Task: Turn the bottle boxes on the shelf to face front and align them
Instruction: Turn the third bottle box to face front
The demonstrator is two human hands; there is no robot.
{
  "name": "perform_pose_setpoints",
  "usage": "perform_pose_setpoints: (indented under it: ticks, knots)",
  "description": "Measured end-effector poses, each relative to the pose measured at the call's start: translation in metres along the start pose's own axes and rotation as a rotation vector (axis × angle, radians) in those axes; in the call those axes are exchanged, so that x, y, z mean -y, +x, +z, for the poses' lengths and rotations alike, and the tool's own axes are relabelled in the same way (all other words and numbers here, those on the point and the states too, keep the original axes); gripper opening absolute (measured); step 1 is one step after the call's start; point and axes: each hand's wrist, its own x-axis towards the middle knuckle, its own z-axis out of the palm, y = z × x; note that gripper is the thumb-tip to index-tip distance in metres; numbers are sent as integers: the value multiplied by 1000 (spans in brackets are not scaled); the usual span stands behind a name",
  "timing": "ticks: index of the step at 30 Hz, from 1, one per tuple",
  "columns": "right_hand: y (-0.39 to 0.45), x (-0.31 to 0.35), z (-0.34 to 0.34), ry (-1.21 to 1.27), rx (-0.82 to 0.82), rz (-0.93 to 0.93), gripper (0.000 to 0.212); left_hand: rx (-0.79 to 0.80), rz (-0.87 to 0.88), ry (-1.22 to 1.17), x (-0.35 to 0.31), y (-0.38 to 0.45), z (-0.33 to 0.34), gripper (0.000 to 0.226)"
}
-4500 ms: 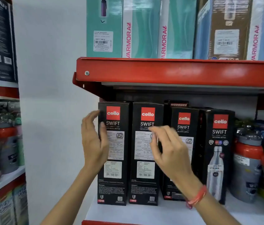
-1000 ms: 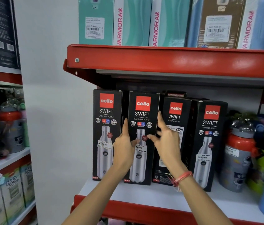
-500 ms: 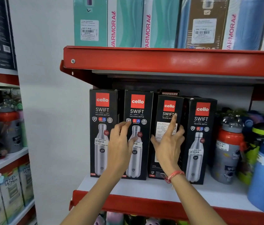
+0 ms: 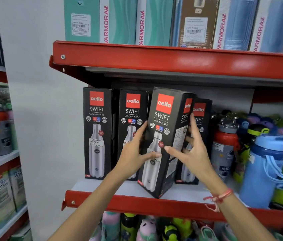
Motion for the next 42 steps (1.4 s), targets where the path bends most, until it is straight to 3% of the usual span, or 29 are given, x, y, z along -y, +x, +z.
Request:
perform_pose_setpoints:
  ticks: [2, 8, 18, 28, 32, 38, 42]
  knots:
    - [1, 1, -9, 120, 84, 6, 116, 66, 6, -89, -1, 0, 3, 109]
    - [20, 5, -15, 64, 269, 58, 109, -105, 21, -113, -3, 0, 23, 106]
    - [44, -19, 15, -152, 48, 120, 104, -226, -93, 204, 16, 27, 63, 102]
    - [48, -30, 22, -466, -35, 46, 95, -192, -135, 286, 29, 43, 76, 102]
    - [42, -18, 27, -632, -154, 1, 77, -135, -133, 424, 24, 39, 70, 96]
    - [21, 4, 60, -403, -353, -145, 42, -192, 75, 374, 15, 7, 20, 60]
    - [1, 15, 101, -45, -153, -20, 28, -376, 142, 231, 31, -21, -34, 37]
